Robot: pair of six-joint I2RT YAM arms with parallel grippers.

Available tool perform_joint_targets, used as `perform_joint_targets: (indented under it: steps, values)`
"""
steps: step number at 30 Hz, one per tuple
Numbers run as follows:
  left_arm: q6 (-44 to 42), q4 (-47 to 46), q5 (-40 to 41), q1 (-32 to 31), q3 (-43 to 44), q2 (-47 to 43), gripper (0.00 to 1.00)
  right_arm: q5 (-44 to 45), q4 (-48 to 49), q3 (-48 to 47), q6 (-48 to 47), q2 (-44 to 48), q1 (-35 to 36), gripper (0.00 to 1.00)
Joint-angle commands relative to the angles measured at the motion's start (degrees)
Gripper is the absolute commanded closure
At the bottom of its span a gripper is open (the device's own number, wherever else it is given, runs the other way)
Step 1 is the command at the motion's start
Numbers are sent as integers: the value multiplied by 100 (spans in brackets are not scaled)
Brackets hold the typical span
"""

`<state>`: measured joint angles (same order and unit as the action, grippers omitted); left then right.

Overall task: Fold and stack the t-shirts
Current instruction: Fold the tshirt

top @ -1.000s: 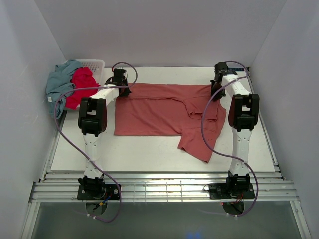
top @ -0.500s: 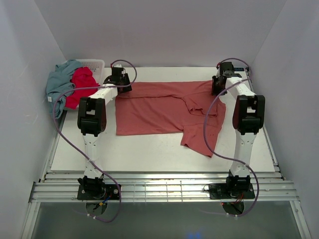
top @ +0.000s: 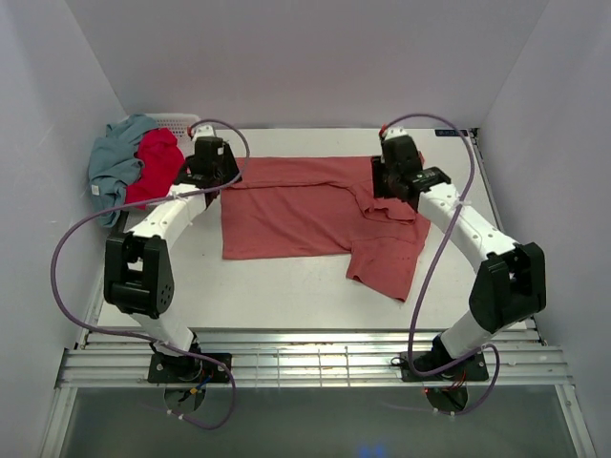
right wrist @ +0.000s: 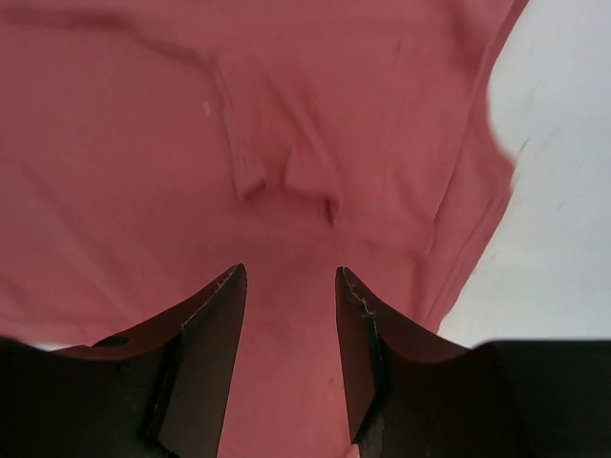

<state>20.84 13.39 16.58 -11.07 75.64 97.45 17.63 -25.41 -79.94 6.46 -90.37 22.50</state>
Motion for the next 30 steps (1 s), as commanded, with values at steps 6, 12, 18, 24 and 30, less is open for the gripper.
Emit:
perform_joint_targets:
  steps: [6,12,18,24,30]
  values:
    - [693,1605,-454,-238,-1306,-191,20,197,-1018,1587,1068,370,202,49]
    - [921,2159,-436,-282,-1717,-567,18,127,-1212,1938,1313,660,263,49]
    - [1132,2168,-884,-317,-2184,-824,19,74,-1431,2290,1569,784,343,49]
    - [1142,2125,-832,-405,-2510,-1009,20,30,-1415,2746,1815,889,369,49]
    - [1106,1922,-718,-405,-2510,-929,21,30,-1423,3037,1973,898,378,50]
